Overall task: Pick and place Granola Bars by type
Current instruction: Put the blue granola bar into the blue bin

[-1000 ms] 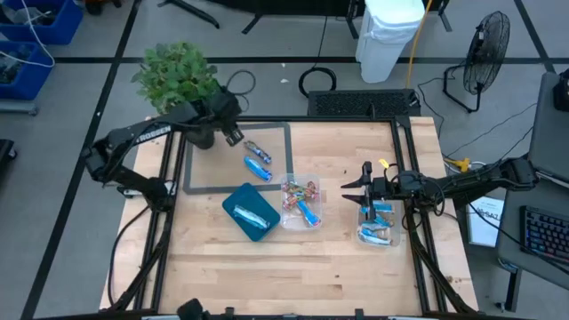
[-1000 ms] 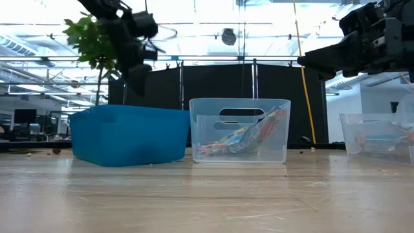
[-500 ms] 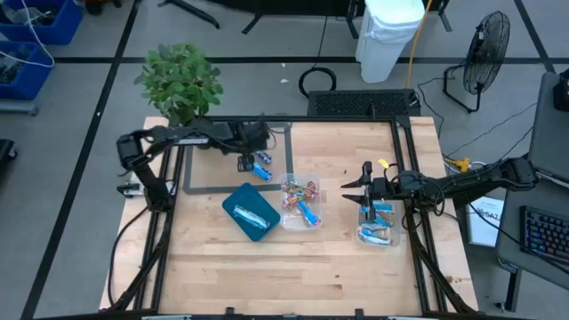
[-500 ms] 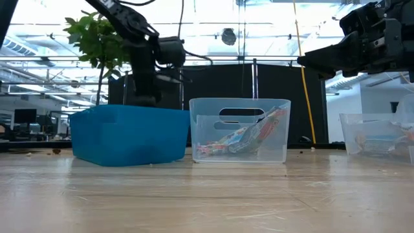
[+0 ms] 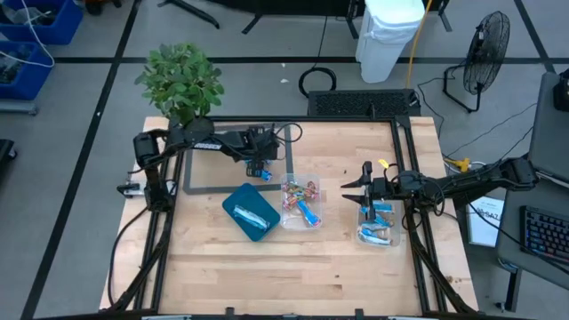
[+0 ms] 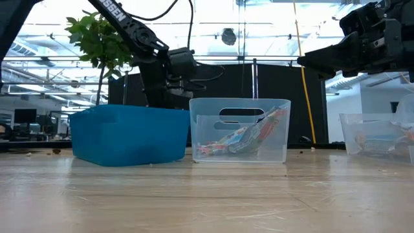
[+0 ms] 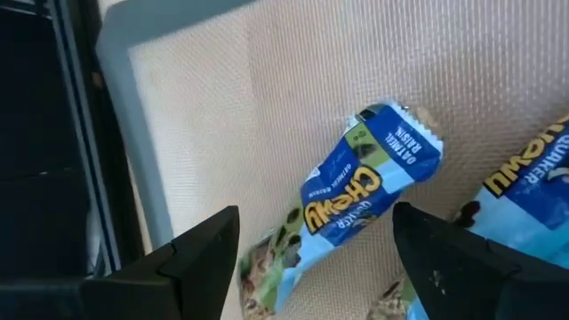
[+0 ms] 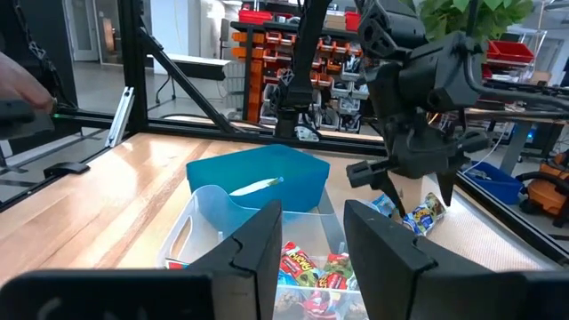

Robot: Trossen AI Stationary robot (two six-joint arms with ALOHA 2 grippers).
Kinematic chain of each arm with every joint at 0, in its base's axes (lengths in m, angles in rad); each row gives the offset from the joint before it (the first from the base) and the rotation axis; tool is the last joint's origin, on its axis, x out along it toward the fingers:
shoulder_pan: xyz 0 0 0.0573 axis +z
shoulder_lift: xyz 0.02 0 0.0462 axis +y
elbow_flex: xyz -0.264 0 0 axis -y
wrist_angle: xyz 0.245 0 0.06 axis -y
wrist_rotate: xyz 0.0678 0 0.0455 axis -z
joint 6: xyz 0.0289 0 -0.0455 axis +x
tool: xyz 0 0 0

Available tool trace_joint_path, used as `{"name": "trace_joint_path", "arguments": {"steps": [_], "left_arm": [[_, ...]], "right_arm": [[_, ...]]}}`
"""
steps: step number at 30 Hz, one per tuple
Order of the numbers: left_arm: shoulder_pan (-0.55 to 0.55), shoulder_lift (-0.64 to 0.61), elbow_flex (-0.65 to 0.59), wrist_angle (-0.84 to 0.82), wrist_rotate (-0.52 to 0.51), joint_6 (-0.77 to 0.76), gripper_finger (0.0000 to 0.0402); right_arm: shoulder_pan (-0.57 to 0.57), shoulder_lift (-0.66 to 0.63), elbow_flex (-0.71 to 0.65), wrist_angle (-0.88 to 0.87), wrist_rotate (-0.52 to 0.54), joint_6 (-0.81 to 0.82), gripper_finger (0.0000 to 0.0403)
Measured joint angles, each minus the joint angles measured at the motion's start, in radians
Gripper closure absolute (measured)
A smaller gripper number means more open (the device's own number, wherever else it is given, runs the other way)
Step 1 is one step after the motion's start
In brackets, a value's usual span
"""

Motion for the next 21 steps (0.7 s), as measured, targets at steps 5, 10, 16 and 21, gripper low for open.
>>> {"name": "trace_joint_path", "arguments": {"steps": [5,10,16,21], "left_arm": [[0.0,0.008,0.0,-0.01,0.003,-0.005,0.0105],[0.0,0.007,0.0,-0.014,0.008,-0.032,0.0119],[0.0,0.007,0.0,-0.013,0.033,-0.034,0.0217],[0.0,0.007,0.0,-0.014,0.035,-0.034,0.0316]], "right_arm": [[0.0,0.0,0.0,-0.002,0.0,0.0,0.0289],[0.0,0.0,0.0,-0.003,0.0,0.0,0.0289],[0.0,0.0,0.0,-0.002,0.0,0.0,0.0289],[0.0,0.0,0.0,-0.003,0.0,0.0,0.0289]]}}
